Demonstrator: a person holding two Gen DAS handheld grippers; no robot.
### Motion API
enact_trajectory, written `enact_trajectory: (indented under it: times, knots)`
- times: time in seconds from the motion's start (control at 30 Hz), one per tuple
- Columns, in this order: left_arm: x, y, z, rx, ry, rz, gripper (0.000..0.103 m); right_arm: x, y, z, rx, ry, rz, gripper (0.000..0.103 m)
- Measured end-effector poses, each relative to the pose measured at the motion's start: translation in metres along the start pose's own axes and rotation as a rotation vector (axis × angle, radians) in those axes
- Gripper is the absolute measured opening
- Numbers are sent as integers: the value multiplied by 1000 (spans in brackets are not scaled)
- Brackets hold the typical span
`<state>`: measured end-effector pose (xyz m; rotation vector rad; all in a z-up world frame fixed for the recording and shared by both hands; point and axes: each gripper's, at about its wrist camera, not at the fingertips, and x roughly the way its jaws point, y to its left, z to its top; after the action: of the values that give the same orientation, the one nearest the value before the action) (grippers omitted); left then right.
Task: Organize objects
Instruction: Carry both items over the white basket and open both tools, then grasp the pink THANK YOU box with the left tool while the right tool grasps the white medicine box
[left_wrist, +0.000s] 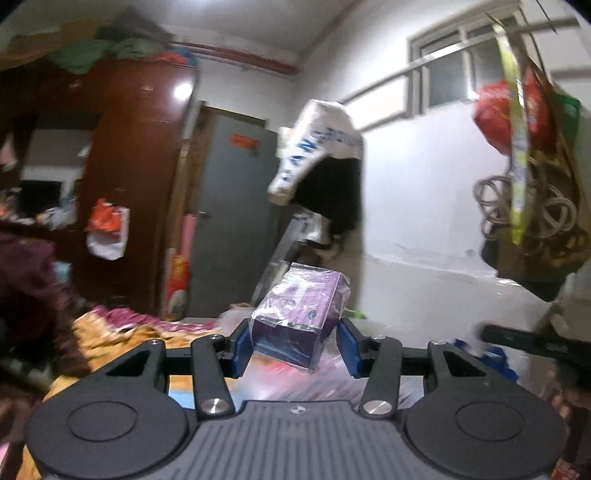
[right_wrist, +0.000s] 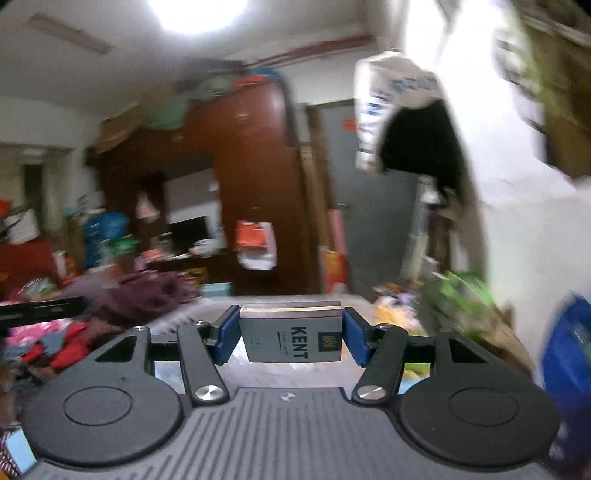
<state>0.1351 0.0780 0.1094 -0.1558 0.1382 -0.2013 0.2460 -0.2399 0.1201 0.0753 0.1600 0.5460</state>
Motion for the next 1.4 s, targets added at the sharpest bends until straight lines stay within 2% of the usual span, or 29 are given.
enact_trajectory:
  times: [0.1,0.17,0.23,0.27,0.33,0.4,0.5,0.57,0.67,0.7,0.77,0.87,0.9,0.93,0.97,1.03,1.2,1.33,1.4]
  knots:
    - [58,-13,22,-36,110,-11,52,53,15,21,-42,99,-3,62]
    - [89,-12,24,-64,175,-6,53,85,16,24,-46,173,-9,63]
    - [112,-5,21,-109,200,10,69,105,14,23,-38,220,-12,64]
    - [123,0,20,-137,228,21,85,110,12,23,-31,224,-24,74]
    - [131,5,16,-168,258,26,87,109,11,22,-14,235,-71,95]
    - [121,4,13,-151,255,9,90,92,12,22,-9,216,-68,102]
    - [80,-4,0,-93,224,13,95,48,15,14,-20,159,-36,103]
    - [51,-16,-18,-28,232,-2,98,21,16,-3,-40,134,-4,103]
    - [20,-27,-59,40,281,-34,98,13,13,-36,-59,194,17,103]
    - [13,-29,-75,48,305,-37,98,15,12,-48,-60,220,21,102]
    - [2,-26,-99,30,328,-40,98,26,15,-61,-80,264,49,93]
    - [-4,-17,-115,-38,338,-48,98,53,20,-72,-93,337,52,88]
    - [-3,-18,-118,-43,346,-46,98,59,22,-75,-97,354,49,87]
    - [-1,-18,-119,-35,359,-43,98,64,25,-79,-109,378,40,83]
    - [-1,-22,-122,-16,371,-39,98,68,27,-83,-117,398,35,66]
    - [0,-30,-129,18,388,-32,98,63,28,-92,-102,414,46,42]
    - [14,-49,-139,60,431,-3,98,29,13,-96,-61,315,11,40]
    - [19,-62,-142,79,435,51,98,13,4,-100,-38,281,7,40]
    - [21,-67,-142,82,442,53,98,9,1,-103,-20,271,16,40]
